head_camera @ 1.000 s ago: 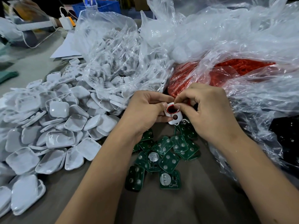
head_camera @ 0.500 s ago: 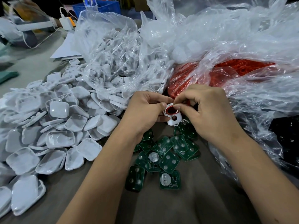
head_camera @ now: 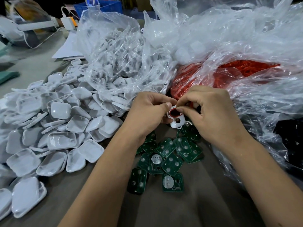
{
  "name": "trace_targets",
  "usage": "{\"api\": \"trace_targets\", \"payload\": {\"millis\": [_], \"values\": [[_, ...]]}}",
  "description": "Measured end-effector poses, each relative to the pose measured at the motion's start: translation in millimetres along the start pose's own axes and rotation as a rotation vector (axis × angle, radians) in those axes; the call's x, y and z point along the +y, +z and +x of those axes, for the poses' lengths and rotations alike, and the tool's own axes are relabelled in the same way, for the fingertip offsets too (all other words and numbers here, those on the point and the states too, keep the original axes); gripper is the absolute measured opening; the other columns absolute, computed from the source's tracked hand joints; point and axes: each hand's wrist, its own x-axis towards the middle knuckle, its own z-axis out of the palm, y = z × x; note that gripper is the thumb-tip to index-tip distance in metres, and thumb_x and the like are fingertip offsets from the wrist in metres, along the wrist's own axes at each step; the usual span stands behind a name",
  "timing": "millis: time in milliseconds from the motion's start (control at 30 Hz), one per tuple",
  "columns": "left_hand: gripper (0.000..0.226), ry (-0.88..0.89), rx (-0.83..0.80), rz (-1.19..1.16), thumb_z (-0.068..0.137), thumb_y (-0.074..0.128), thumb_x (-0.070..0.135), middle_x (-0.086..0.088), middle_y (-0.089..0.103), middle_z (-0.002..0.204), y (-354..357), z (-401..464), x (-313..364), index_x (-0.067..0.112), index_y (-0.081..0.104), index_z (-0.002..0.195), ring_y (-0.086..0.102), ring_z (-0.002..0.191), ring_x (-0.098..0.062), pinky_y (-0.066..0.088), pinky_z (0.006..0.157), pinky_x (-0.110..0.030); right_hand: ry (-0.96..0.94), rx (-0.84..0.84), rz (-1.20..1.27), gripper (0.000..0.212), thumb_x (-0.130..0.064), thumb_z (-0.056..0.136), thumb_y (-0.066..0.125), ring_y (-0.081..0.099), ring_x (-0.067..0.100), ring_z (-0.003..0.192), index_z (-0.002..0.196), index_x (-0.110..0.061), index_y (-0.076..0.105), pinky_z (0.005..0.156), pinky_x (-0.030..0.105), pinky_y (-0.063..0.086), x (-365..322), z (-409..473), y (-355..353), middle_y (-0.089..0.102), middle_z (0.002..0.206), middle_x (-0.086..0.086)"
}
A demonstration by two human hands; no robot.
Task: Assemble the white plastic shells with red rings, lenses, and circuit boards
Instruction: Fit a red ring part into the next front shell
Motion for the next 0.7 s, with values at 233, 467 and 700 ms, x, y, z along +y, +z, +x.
{"api": "trace_targets", "payload": {"millis": [233, 467, 700], "values": [[0.016, 0.076, -0.046, 0.024, 0.092, 0.071, -0.003, -0.009, 0.08, 0.086, -2.8, -0.3, -1.7, 0.01, 0.08, 0.095, 0.075, 0.09, -0.037, 0.064, 0.077, -0.037, 0.115, 0.018, 0.117, 0.015, -0.011, 0.079, 0.089, 0.063, -0.002, 0.07, 0.078, -0.022, 0.078, 0.063, 0.005, 0.042, 0.0, -0.7, -1.4, 0.066, 0.069, -0.018], [0.015, 0.103, -0.1, -0.004, 0.086, 0.08, 0.004, -0.008, 0.08, 0.087, -8.1, -2.9, 1.7, 0.013, 0.08, 0.098, 0.073, 0.078, -0.027, 0.061, 0.069, -0.032, 0.223, -0.004, 0.289, 0.026, -0.014, 0.073, 0.094, 0.067, 0.004, 0.066, 0.078, -0.023, 0.069, 0.061, 0.013, 0.051, -0.1, -0.2, -5.6, 0.071, 0.071, -0.008], [0.028, 0.135, -0.156, 0.021, 0.083, 0.08, -0.006, -0.01, 0.08, 0.091, -10.6, -2.4, 2.2, 0.006, 0.077, 0.107, 0.078, 0.088, -0.03, 0.064, 0.078, -0.04, 0.237, 0.011, 0.263, 0.026, -0.02, 0.073, 0.094, 0.068, 0.005, 0.067, 0.078, -0.024, 0.068, 0.061, 0.016, 0.053, -0.2, -0.8, -5.4, 0.071, 0.071, -0.009]]}}
